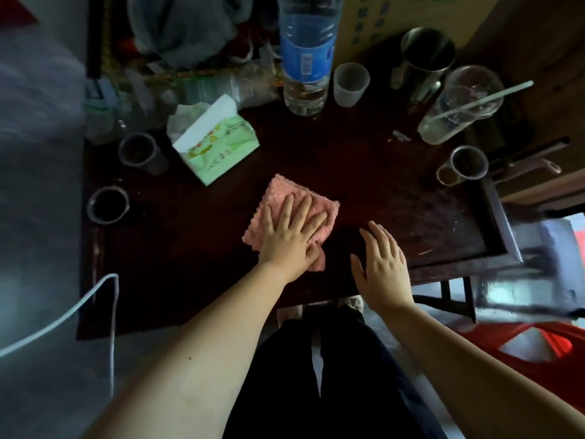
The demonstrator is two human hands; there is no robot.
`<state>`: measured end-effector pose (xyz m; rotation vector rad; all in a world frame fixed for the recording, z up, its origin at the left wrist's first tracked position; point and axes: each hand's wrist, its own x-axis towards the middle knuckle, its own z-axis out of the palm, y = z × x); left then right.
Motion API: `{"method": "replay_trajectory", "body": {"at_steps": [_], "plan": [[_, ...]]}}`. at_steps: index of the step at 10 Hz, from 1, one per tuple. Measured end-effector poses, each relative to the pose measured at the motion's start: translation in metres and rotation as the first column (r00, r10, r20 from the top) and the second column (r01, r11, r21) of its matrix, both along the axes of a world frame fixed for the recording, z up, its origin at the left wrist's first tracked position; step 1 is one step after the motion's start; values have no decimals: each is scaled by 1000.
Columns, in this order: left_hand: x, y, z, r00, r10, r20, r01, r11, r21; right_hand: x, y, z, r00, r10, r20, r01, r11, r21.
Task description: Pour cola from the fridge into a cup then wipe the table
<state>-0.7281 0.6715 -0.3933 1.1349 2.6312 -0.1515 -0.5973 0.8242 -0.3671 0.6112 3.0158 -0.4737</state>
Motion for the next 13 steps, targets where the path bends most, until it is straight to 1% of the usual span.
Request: {"method": "replay_trajectory", "body": {"at_steps": [1, 2, 3, 4, 5, 7, 8, 9, 10, 11, 12, 13], "plan": [[7, -33, 0, 998, 67, 9, -66, 998, -13, -10, -22, 2, 998, 67, 11, -66, 998, -20], [9, -62, 3, 983, 180, 29, -179, 983, -43, -21, -46, 1, 987, 158, 11, -158, 987, -23], [9, -95, 8, 941, 335, 49, -332, 941, -61, -31, -69, 0, 971, 237, 28, -236, 971, -24], [7, -128, 12, 884, 462, 74, -460, 887, -38, -39, -83, -2, 952, 295, 83, -293, 956, -30], [3, -146, 15, 832, 544, 105, -544, 838, -38, -45, -92, -2, 927, 352, 128, -351, 936, -32], [-1, -145, 23, 830, 536, 153, -527, 844, -94, -55, -96, 7, 911, 372, 180, -371, 928, -41], [-12, -144, 40, 819, 520, 241, -505, 854, -124, -69, -88, 20, 931, 326, 167, -328, 945, -18], [-33, -135, 81, 758, 529, 382, -494, 848, -195, -92, -77, 49, 946, 294, 133, -297, 955, 2], [-65, -117, 142, 786, 447, 428, -451, 887, -97, -124, -62, 97, 961, 275, 32, -276, 961, 26], [-97, -98, 213, 843, 343, 414, -396, 917, 47, -151, -50, 157, 953, 298, -61, -293, 954, 69], [-127, -81, 292, 913, 273, 302, -336, 925, 178, -179, -37, 227, 932, 310, -190, -301, 951, 78], [-144, -72, 363, 959, 244, 145, -274, 930, 243, -193, -24, 295, 894, 348, -281, -338, 937, 85]]}}
